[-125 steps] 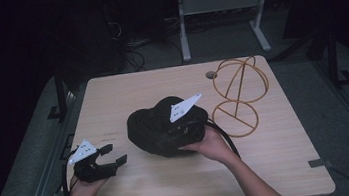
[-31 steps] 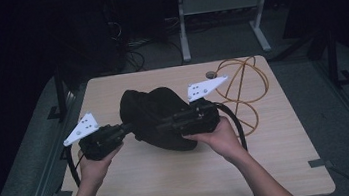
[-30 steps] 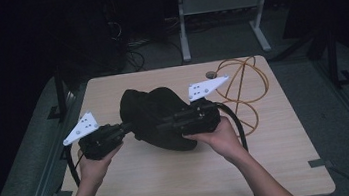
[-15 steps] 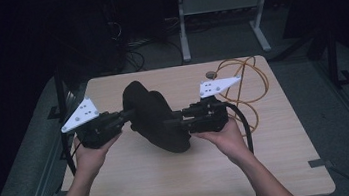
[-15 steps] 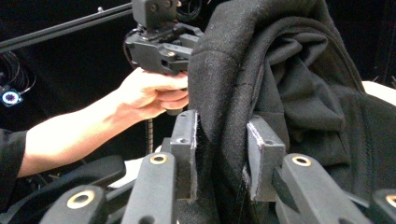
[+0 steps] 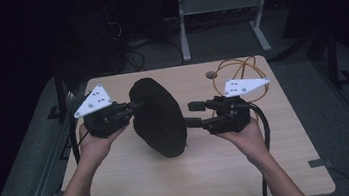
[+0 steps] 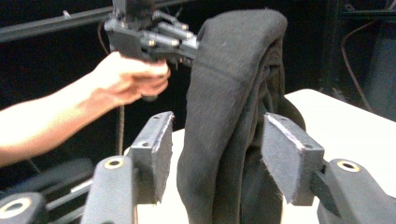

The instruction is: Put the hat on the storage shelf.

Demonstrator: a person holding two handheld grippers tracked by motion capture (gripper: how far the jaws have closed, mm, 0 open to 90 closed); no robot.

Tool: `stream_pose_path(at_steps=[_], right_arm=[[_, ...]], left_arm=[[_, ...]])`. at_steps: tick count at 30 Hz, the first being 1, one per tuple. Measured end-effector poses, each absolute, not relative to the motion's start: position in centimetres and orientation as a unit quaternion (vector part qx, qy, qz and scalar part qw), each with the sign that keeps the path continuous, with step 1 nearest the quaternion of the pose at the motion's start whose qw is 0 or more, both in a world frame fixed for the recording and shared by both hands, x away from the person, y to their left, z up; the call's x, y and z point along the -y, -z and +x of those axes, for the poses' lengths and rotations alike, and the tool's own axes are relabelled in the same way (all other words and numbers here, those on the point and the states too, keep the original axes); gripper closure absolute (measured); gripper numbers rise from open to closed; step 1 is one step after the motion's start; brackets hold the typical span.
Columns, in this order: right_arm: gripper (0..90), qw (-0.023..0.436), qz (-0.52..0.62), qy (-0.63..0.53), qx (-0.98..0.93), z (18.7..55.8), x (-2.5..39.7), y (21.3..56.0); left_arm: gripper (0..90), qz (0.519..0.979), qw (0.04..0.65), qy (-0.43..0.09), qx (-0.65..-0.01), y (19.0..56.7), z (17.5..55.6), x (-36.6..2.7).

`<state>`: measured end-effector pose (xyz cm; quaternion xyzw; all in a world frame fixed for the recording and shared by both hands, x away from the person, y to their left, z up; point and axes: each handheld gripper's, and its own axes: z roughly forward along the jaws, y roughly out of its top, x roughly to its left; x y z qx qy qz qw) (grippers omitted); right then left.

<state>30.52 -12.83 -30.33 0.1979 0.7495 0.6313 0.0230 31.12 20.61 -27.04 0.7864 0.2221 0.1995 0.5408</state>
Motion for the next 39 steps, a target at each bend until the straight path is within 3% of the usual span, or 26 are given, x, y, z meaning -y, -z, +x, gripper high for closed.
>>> stream_pose_path(at_steps=[8,15,26,39], right_arm=[[35.1,0.049,0.208,-0.601,-0.770,29.0,15.1,31.4],[31.7,0.076,0.228,-0.566,-0.788,26.8,18.1,34.4],[28.8,0.081,0.273,-0.556,-0.781,25.6,21.8,37.6],[27.2,0.087,0.294,-0.543,-0.782,25.3,22.8,39.7]], left_arm=[[86.9,0.790,0.541,-0.190,-0.215,26.1,31.9,-20.1],[86.9,0.794,0.544,-0.177,-0.207,25.0,33.0,-19.1],[86.9,0.800,0.544,-0.162,-0.195,23.4,34.8,-17.1],[87.0,0.808,0.541,-0.147,-0.182,22.0,36.7,-15.1]])
